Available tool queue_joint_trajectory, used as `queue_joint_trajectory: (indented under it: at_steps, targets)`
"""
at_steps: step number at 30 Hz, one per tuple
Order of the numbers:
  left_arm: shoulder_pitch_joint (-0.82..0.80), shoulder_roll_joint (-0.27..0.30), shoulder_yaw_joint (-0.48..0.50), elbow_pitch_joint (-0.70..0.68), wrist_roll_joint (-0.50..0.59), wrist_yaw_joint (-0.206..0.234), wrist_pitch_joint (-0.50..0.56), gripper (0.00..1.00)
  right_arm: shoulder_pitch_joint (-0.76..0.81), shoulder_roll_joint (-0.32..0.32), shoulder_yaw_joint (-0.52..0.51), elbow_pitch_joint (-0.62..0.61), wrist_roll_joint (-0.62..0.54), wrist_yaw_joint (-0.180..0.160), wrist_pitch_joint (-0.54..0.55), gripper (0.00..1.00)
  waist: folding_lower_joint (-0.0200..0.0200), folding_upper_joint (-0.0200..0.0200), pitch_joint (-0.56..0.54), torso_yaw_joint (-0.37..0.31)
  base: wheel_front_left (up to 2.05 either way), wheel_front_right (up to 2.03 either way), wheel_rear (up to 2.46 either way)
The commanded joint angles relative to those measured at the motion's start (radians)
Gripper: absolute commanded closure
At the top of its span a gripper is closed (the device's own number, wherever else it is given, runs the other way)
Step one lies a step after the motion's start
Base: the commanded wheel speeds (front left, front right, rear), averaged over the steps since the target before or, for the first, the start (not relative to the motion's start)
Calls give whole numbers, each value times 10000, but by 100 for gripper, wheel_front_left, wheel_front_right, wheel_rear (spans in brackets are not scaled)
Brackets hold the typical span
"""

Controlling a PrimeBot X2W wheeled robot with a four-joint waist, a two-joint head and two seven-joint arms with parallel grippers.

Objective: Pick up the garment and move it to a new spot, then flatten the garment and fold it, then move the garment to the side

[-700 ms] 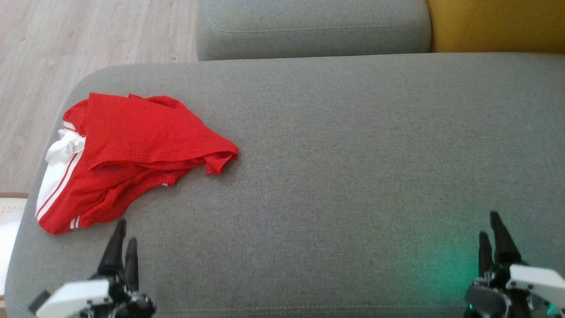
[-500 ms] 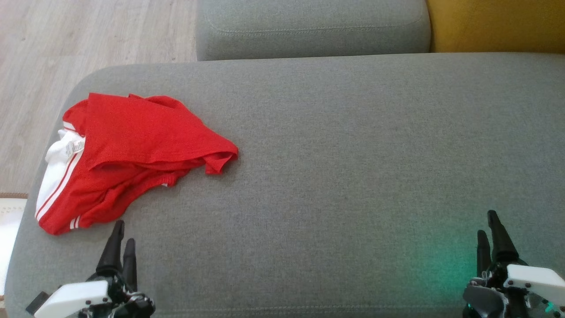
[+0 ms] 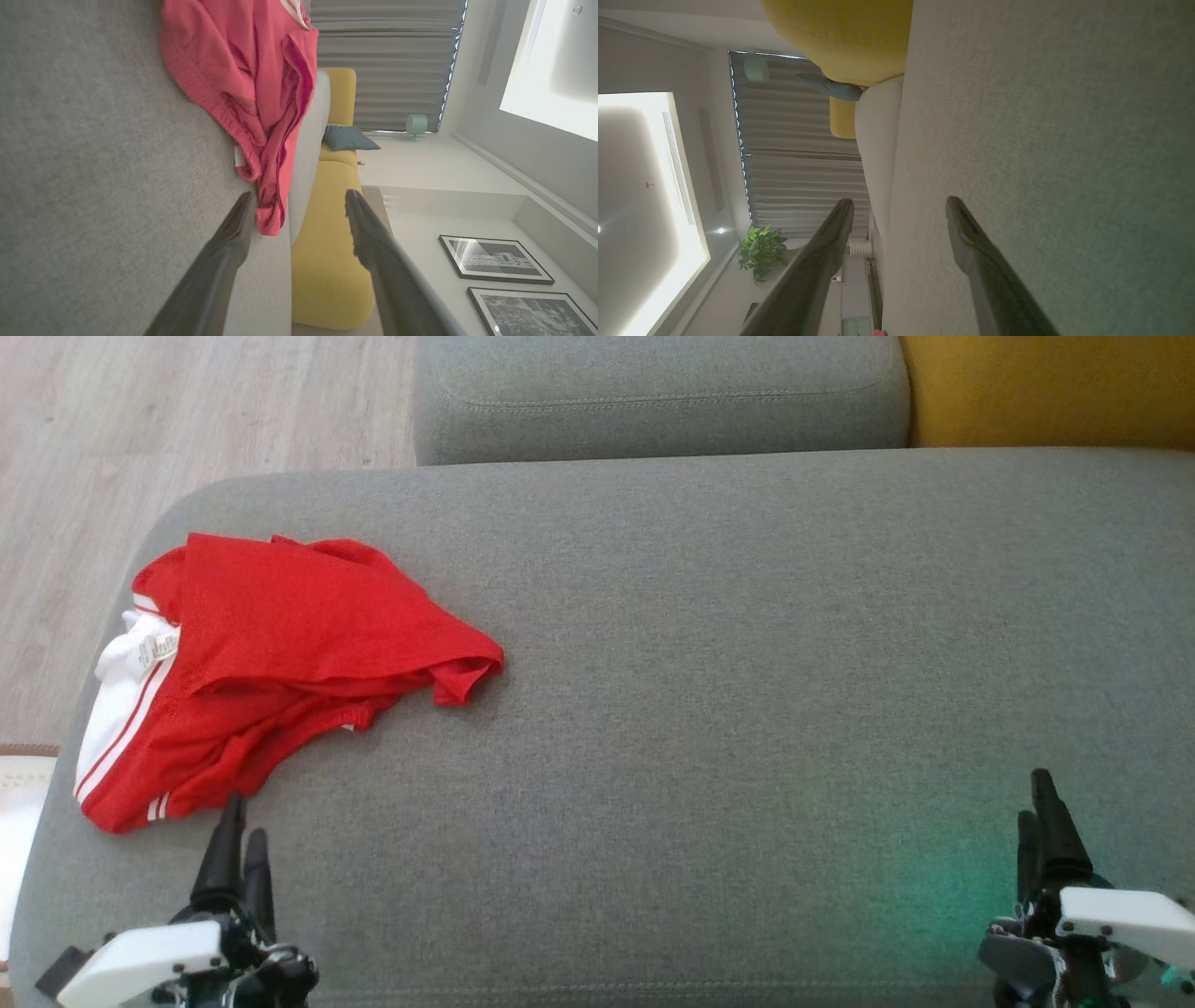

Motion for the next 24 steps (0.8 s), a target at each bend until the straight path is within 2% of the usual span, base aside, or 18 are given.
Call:
queue_joint_trajectory:
  at_steps: [1,13,24]
  targets:
    - [-494,107,221,-461,215,-42,-125,0,-579,-46,48,-445,-404,16,-118,0,0,0,1,-9,0,0,0]
    - [-845,123,622,-954,1441,-4,-475,0,-1016,-55,145,-840,-2666,24,-461,0,0,0,14,-24,0,0,0]
    - [-1083,139,531,-2038,2906,488,-797,0,-1321,-64,402,-1502,-4941,31,-766,0,0,0,58,27,0,0,0]
